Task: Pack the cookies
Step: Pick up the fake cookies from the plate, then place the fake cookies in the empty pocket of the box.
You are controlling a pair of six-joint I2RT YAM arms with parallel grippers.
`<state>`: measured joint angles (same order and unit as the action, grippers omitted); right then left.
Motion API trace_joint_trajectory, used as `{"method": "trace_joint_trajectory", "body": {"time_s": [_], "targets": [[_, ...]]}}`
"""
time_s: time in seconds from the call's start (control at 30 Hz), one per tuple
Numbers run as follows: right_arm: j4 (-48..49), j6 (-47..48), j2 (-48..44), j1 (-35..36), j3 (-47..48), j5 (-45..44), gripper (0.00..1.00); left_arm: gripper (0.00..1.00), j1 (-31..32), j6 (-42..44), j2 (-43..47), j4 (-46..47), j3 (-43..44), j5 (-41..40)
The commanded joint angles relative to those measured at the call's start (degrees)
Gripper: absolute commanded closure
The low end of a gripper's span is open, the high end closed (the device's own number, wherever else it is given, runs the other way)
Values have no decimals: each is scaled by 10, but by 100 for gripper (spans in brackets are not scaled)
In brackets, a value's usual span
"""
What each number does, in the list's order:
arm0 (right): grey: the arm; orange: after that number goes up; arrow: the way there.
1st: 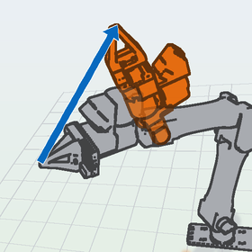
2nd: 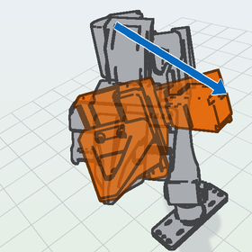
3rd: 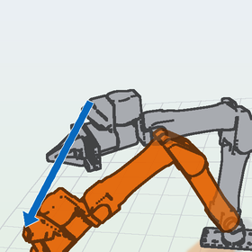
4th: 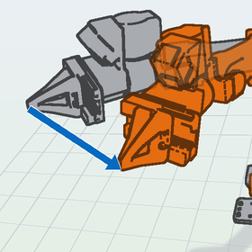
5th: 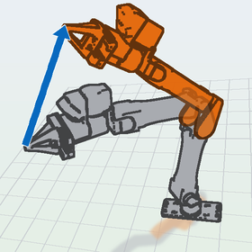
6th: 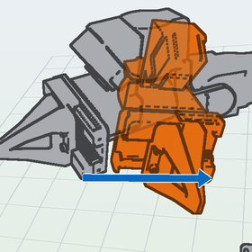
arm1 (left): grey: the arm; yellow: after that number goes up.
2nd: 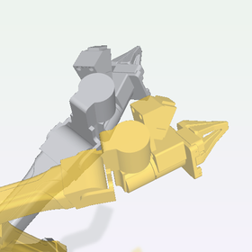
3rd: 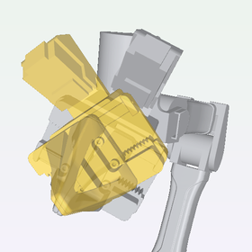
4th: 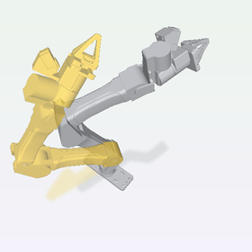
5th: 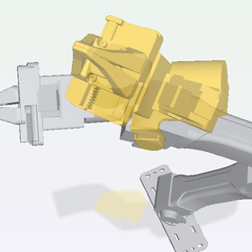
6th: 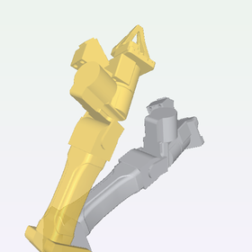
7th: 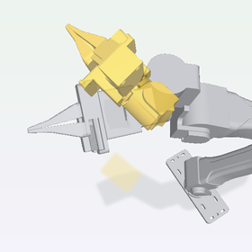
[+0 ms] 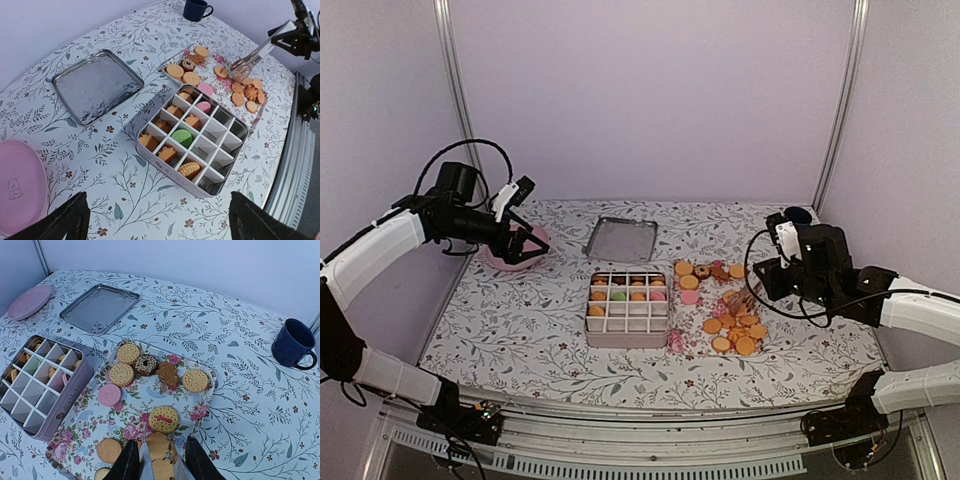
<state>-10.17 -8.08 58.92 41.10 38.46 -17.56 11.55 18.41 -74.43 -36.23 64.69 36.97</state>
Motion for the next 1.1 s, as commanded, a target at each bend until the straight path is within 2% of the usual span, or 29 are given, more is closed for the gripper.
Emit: {"method": "trace_joint_trajectory", "body": {"time_s": [0.0,0.13,0.2,0.6,0.73,1.07], "targets": [[9,22,-19,1,64,25,93,3,-8,3,6,6,-4,7],[27,25,-13,11,114,66,93,3,-17,0,1,2,-3,11],[39,25,6,39,137,69,93,3,-24,0,-3,1,-3,12],[128,32,222,194,276,91,93,3,-49,10,-12,-12,-9,18],[142,42,273,206,298,94,92,3,-51,12,-11,-14,-11,22],[178,52,325,208,304,105,90,3,-50,14,-7,-16,-11,24]]}}
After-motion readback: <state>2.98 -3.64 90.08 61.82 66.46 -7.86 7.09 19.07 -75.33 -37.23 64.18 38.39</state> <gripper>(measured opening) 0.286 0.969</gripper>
